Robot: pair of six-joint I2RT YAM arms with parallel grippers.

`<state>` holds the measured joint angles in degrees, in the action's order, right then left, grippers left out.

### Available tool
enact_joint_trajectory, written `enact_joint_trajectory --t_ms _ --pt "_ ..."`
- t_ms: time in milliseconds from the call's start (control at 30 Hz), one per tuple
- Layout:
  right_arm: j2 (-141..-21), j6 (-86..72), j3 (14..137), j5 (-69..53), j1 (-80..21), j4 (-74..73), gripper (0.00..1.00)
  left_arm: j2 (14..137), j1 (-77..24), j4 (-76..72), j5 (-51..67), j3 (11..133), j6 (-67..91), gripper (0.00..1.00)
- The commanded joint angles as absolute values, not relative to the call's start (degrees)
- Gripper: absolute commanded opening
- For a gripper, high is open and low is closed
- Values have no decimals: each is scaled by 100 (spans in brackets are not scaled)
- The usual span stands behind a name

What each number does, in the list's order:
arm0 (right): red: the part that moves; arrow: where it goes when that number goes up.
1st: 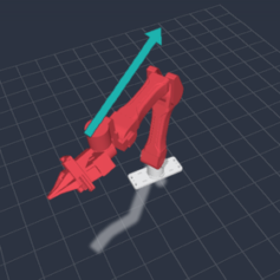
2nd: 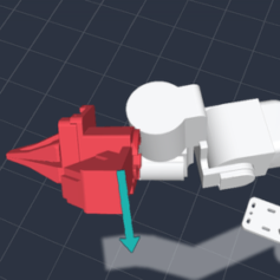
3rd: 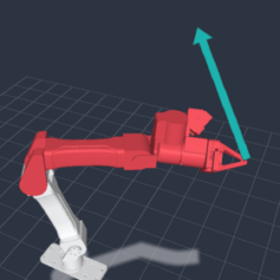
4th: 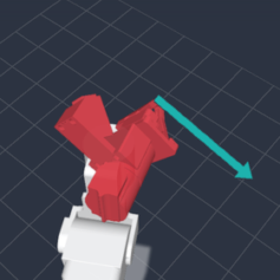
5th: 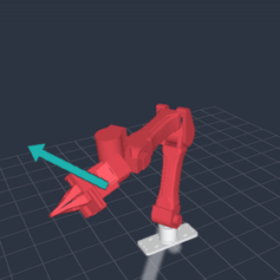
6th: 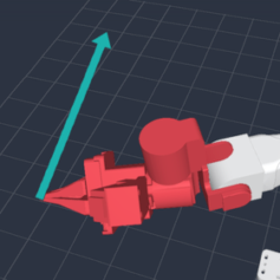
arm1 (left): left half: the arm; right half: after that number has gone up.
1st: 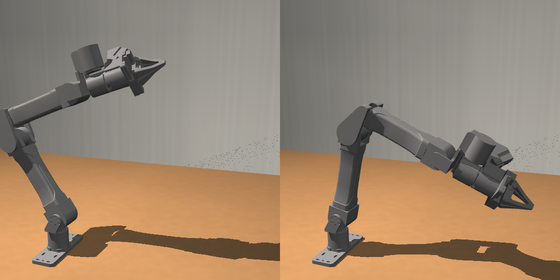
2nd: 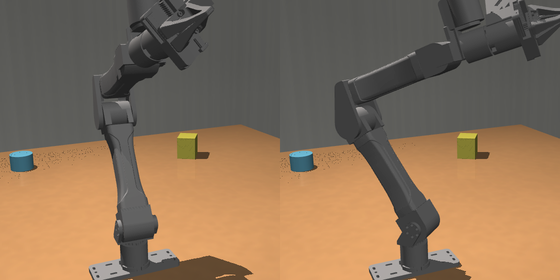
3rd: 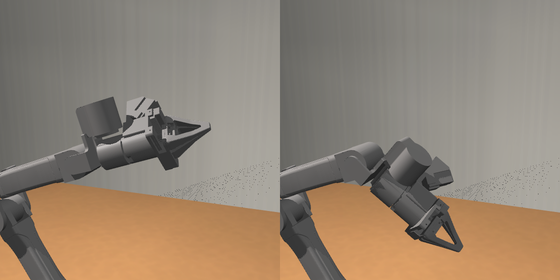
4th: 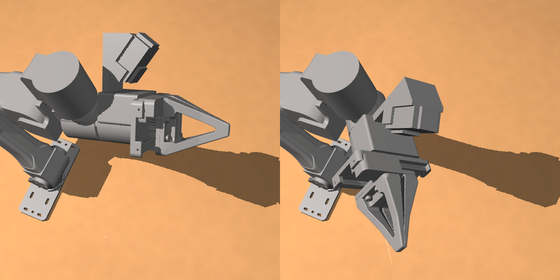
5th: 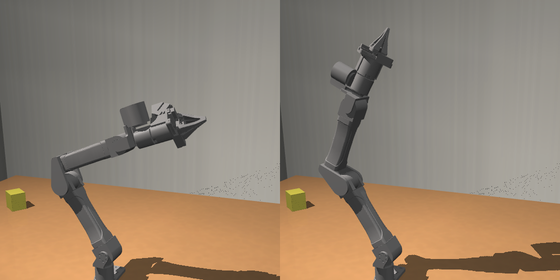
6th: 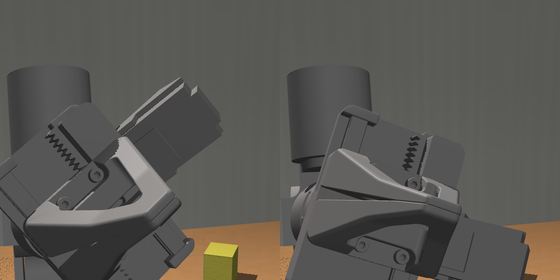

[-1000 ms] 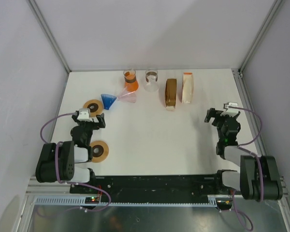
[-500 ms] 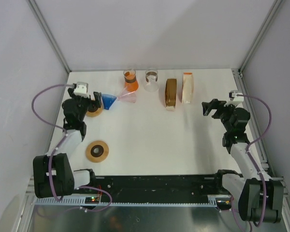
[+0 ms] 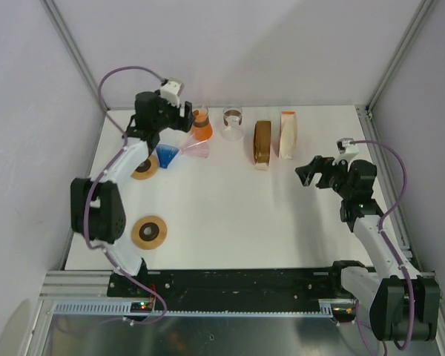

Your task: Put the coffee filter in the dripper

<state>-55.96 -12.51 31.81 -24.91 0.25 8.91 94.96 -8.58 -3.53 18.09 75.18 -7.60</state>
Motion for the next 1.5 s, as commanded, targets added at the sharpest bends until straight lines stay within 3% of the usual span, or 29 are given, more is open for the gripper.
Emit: enact_joint_trajectory --t_ms 0,200,433,900,1200,1267,1467 --pt "-5548 -1111 3440 -2652 -173 576 99 10468 -964 217 1443 8795 -594 81" --pt "-5448 -939 3444 -2598 -261 355 99 11874 -1007 813 1466 10611 -483 69" --pt "-5344 -824 3437 -2552 -309 135 99 12599 -1047 1045 1362 11449 -472 59" --pt "-5250 -740 3441 -2475 -309 27 99 12918 -1059 1259 1212 11468 -597 49" --pt "-5266 -738 3442 -2480 -303 29 99 13073 -1084 1335 992 11557 -826 48" --pt "-5269 -738 3438 -2481 -302 31 99 13110 -1088 1336 931 11610 -837 43" --pt "-5282 -739 3437 -2478 -292 36 99 13046 -1146 1379 747 11745 -744 5"
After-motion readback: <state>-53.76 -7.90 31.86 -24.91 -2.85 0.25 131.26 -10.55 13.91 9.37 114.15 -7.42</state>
